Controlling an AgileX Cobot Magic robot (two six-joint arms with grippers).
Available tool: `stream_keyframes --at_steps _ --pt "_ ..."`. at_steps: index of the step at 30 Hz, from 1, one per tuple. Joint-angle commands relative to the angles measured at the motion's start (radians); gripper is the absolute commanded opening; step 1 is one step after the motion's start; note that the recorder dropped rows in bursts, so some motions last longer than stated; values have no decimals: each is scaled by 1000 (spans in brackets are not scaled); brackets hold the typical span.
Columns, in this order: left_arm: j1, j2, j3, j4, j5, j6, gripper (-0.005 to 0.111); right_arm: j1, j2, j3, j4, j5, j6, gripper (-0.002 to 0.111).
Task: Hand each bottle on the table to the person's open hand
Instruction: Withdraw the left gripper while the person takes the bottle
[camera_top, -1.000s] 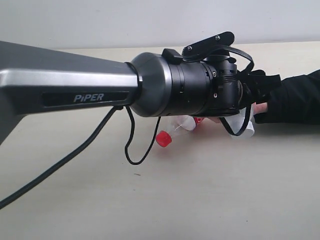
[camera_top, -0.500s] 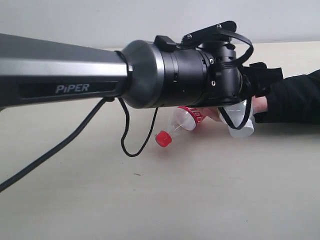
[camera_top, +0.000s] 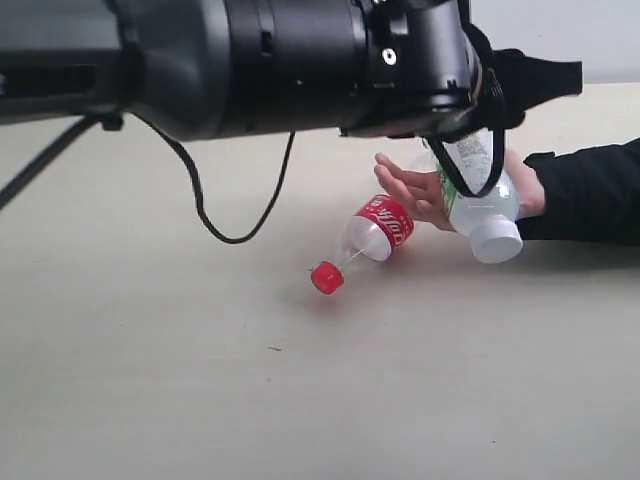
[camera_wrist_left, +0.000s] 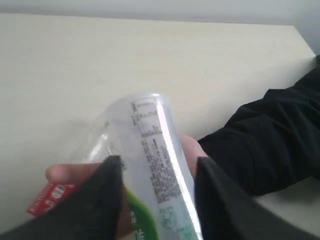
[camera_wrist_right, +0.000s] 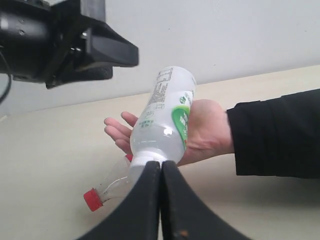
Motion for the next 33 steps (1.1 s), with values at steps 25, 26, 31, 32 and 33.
stream_keyframes --at_steps 25,26,31,32,33 --pt "-290 -1142 1378 924 214 -534 0 -3 -3 4 -2 -2 -2 0" --pt "-290 -1152 1383 924 214 -553 0 -3 -3 4 -2 -2 -2 0" --pt "-290 -1164 1387 924 251 -448 0 -3 -3 4 -2 -2 -2 0" --pt "-290 -1164 1387 924 276 -420 0 -3 -3 4 -2 -2 -2 0" --pt "-290 -1164 1381 924 310 -386 0 -3 -3 4 -2 -2 -2 0"
